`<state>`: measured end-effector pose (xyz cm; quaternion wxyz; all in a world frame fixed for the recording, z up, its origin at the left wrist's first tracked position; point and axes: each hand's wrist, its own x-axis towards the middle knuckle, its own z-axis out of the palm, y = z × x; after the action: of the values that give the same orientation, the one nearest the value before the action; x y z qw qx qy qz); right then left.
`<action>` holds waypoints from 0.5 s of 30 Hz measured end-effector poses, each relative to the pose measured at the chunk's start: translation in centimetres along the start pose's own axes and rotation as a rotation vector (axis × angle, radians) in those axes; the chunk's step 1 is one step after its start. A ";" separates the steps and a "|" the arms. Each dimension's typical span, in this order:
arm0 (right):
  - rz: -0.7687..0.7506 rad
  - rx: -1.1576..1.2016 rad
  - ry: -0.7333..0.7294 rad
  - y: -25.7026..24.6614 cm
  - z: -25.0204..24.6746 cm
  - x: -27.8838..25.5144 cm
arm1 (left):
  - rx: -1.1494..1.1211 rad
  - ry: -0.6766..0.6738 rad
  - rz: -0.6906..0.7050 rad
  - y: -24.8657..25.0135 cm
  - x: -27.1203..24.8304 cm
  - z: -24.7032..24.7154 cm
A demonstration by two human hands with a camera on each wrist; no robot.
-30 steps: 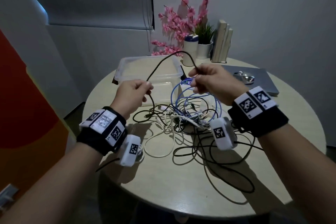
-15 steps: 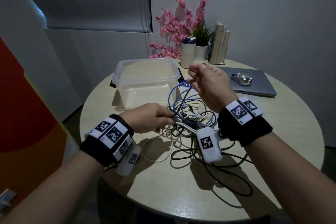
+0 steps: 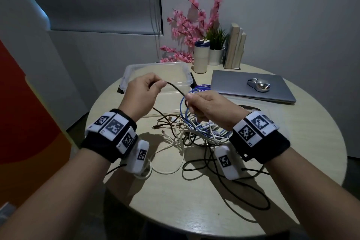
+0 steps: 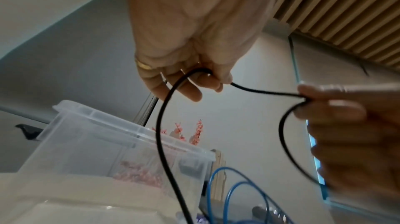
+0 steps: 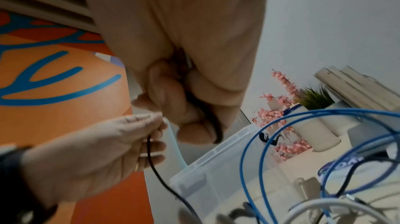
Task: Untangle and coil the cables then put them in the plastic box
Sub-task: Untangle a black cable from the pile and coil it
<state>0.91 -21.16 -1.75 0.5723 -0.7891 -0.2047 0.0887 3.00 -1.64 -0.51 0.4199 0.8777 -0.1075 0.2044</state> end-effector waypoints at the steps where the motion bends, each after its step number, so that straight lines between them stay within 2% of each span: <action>1: -0.004 0.117 0.024 -0.3 -0.1 -0.1 | 0.053 -0.029 -0.014 -0.5 -0.1 0.2; 5: -0.070 0.662 0.227 -2.2 -1.3 -0.3 | 0.257 -0.267 -0.111 -2.5 -1.1 1.4; 7: -0.123 0.852 0.299 -2.7 -1.9 0.1 | 0.396 -0.394 -0.106 -3.0 -1.5 2.0; 9: -0.173 0.969 0.372 -2.6 -2.2 0.5 | 0.436 -0.487 -0.073 -2.6 -2.2 2.4; 12: -0.212 1.057 0.494 -2.3 -2.6 1.0 | 0.425 -0.597 0.038 -1.6 -2.9 3.0; 14: -0.164 0.966 0.618 -1.8 -2.7 1.1 | 0.431 -0.642 0.137 -1.0 -3.2 3.2; 15: -0.131 0.847 0.676 -1.5 -2.7 1.0 | 0.426 -0.650 0.170 -0.8 -3.3 3.3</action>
<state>2.51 -22.65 0.61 0.8783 -0.4598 -0.0042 -0.1312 1.27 -3.69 -4.43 0.1540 0.9521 -0.2622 -0.0321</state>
